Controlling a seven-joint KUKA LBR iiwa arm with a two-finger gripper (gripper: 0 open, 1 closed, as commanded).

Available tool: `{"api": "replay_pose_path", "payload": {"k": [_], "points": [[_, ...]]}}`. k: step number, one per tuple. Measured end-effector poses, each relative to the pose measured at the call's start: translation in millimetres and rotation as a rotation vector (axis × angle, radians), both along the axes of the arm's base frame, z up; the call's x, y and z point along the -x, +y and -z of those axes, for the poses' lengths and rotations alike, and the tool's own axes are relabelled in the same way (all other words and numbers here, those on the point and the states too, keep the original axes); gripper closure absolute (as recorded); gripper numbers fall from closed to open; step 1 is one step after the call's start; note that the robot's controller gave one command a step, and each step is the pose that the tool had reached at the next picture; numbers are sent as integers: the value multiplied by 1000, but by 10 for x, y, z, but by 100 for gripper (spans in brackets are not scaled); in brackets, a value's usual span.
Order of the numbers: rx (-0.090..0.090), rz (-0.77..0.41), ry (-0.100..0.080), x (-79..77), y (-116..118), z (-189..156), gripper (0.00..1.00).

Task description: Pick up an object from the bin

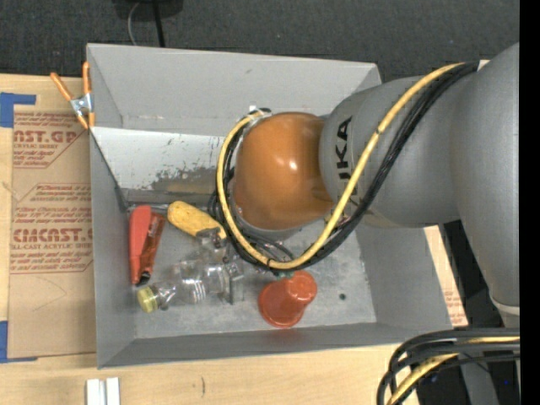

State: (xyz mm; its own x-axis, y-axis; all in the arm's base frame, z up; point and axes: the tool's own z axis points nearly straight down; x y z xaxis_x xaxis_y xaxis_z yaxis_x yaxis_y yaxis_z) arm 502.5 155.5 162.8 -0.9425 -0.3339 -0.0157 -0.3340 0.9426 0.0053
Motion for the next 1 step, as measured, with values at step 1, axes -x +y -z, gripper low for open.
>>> {"api": "replay_pose_path", "payload": {"k": [1], "points": [[2,2,8,7,-11,168,100]]}}
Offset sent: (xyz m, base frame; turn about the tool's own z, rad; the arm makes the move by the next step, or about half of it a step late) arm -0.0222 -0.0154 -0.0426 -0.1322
